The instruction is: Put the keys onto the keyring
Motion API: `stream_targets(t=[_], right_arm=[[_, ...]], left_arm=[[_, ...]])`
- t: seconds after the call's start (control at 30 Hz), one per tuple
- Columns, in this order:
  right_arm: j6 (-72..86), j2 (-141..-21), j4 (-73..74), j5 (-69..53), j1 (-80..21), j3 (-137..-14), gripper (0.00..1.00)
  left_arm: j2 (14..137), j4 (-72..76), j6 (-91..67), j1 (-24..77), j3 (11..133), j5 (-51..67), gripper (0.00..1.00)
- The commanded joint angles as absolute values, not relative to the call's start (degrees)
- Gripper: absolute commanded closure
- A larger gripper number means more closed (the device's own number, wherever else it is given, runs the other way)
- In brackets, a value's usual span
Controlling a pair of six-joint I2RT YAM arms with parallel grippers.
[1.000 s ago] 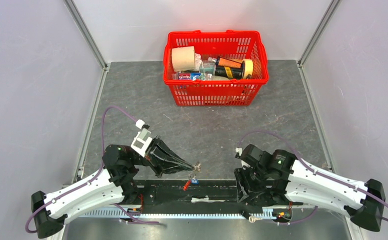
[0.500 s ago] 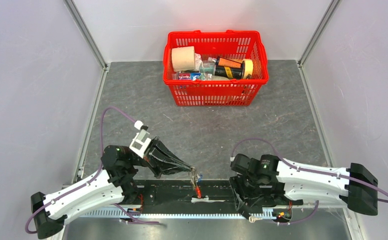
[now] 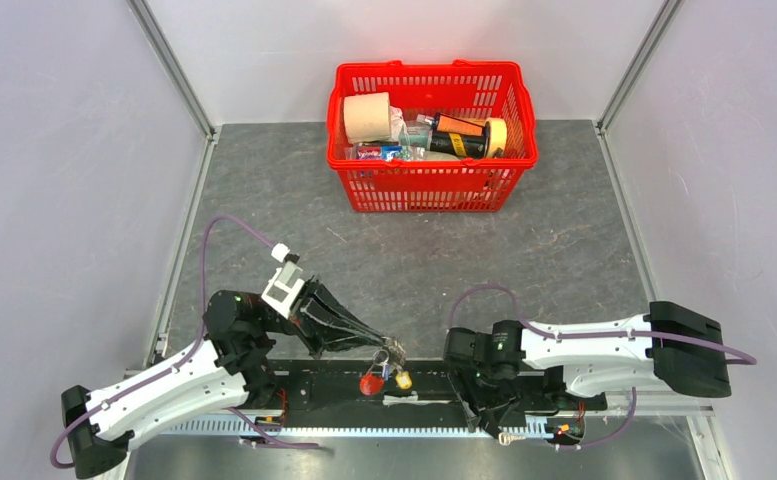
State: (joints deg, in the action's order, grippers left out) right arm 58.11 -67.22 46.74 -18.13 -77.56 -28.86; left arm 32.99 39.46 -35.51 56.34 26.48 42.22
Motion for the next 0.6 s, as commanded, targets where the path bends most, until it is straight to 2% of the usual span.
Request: stream_targets(t=[0.0, 0.3, 0.57], right_arm=[[59.2, -68.4, 44.5, -14.7, -78.6, -29.8, 0.33], [58.6, -69.6, 47.9, -12.9, -80.3, -31.2, 0.51], [58.1, -69.7, 49.4, -11.2, -81.0, -33.0, 0.72]], left_arm=[[32.0, 40.6, -33.2, 56.2, 26.3, 42.1, 0.98], [32.6, 40.8, -33.1, 56.2, 26.5, 41.9, 0.98], [32.6, 40.9, -33.5, 56.2, 26.5, 41.8, 0.98]])
